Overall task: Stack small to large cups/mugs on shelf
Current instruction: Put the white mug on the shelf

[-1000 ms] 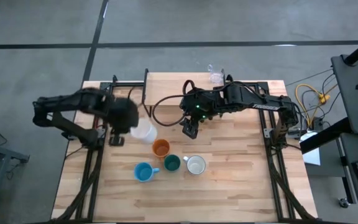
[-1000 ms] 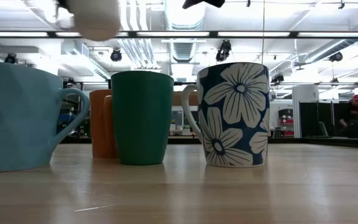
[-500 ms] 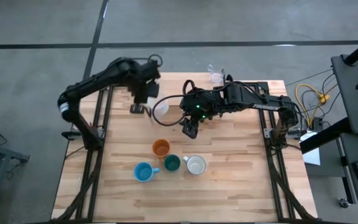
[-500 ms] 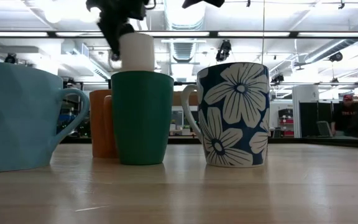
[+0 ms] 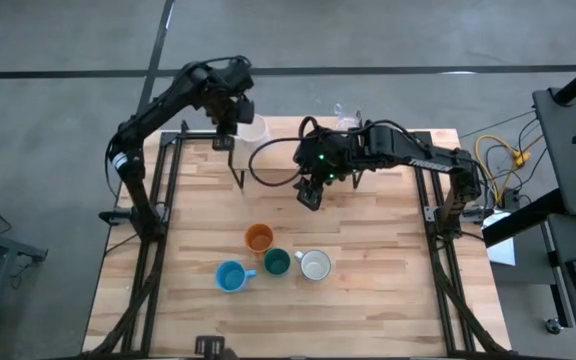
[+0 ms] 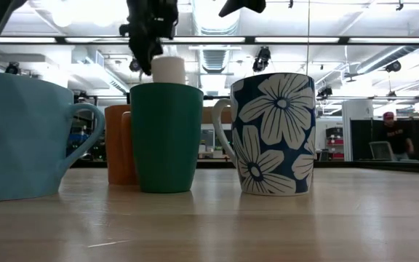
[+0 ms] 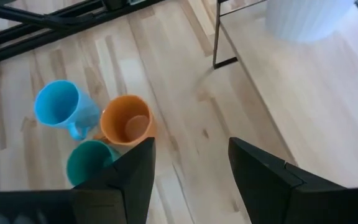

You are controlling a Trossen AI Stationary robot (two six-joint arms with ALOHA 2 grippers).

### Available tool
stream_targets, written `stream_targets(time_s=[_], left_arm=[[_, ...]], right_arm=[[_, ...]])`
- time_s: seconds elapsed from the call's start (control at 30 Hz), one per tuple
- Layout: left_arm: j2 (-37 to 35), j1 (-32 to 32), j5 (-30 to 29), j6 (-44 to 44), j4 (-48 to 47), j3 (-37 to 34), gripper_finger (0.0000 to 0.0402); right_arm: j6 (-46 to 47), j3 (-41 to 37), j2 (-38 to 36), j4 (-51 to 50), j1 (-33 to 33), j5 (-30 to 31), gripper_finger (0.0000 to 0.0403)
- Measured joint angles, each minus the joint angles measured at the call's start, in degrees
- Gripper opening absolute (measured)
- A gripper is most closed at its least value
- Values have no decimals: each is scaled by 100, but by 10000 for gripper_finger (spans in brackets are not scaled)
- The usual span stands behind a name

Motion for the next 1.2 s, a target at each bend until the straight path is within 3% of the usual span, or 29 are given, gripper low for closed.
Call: stream_targets(time_s=[1.07,1.2], left_arm=[[305,154,-112,-6,3,12,26],[305,155,43,-51,4,12,49]], right_arm=[[-487,0,2,-212,-288,-134,196],[-501,0,2,-269,-288,-132,196]])
